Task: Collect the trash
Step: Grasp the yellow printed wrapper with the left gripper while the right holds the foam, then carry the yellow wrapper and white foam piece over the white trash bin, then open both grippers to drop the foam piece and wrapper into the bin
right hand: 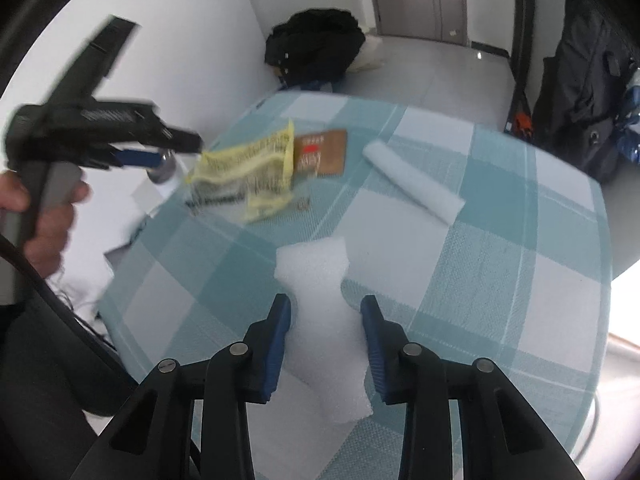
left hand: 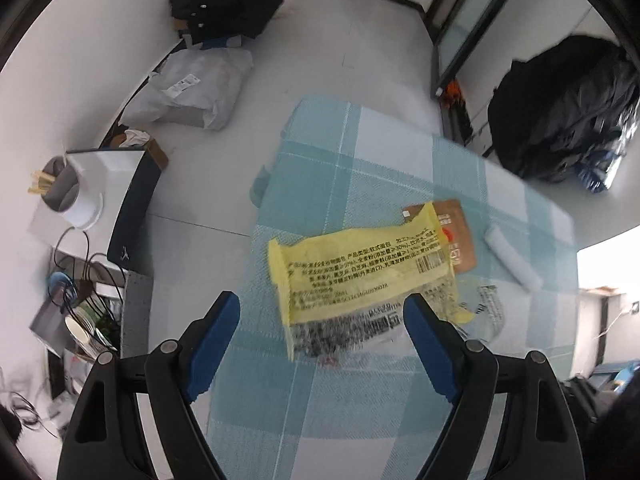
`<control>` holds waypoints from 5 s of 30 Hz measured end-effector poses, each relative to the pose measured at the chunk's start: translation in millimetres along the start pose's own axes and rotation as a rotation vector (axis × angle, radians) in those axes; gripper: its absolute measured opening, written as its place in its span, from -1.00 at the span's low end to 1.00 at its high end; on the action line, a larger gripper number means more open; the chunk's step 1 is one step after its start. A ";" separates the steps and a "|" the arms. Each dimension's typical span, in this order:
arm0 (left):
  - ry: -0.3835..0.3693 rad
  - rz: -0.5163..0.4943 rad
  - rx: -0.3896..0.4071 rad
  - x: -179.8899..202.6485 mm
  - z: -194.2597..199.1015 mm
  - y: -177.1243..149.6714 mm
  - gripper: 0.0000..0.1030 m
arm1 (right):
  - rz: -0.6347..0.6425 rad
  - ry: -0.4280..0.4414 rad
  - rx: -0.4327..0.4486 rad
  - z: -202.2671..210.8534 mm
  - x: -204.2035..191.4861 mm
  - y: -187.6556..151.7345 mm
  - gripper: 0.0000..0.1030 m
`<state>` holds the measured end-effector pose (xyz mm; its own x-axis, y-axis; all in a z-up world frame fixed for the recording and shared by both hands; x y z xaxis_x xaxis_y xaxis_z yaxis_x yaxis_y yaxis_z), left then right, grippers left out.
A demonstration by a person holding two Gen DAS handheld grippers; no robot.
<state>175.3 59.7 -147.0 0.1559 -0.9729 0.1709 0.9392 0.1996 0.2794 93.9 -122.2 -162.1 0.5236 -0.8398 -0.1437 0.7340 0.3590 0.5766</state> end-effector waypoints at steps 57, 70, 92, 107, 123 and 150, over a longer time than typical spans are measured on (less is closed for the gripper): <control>0.077 -0.173 0.313 25.4 75.7 -46.5 -0.96 | -0.113 -0.008 0.244 102.6 17.4 -10.7 -0.32; -0.012 -0.221 0.375 64.6 114.2 -51.4 -0.96 | -0.135 -0.047 0.345 152.3 30.4 -0.8 -0.32; -0.258 -0.446 0.411 267.4 150.1 -47.6 -0.96 | -0.259 -0.263 0.563 310.3 157.5 -12.4 -0.32; -0.345 -0.662 0.225 414.8 58.4 -113.1 -0.96 | -0.566 -0.393 0.472 314.8 288.0 -152.7 -0.33; -0.241 -0.838 -0.040 467.6 -67.6 -177.8 -0.96 | -0.890 -0.227 0.278 195.2 340.0 -267.2 -0.32; -0.011 -0.937 -0.255 469.0 -150.4 -226.5 -0.96 | -1.204 -0.014 0.151 86.1 362.6 -339.2 -0.06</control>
<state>81.7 -459.3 -272.2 -0.6910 -0.7228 -0.0077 0.7192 -0.6885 0.0932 -2.4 -583.6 -340.5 -0.4648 -0.6077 -0.6439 0.6892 -0.7049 0.1677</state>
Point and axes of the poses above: each gripper's, at about its wrist camera, not at the fingertips, and z roughly against the way its jaws point, x to its right, y to its top, the point moved 8 cm from there along -z, roughly the way its jaws point, and after that the axes turned 7 degrees about z, right-handed, at the moved point
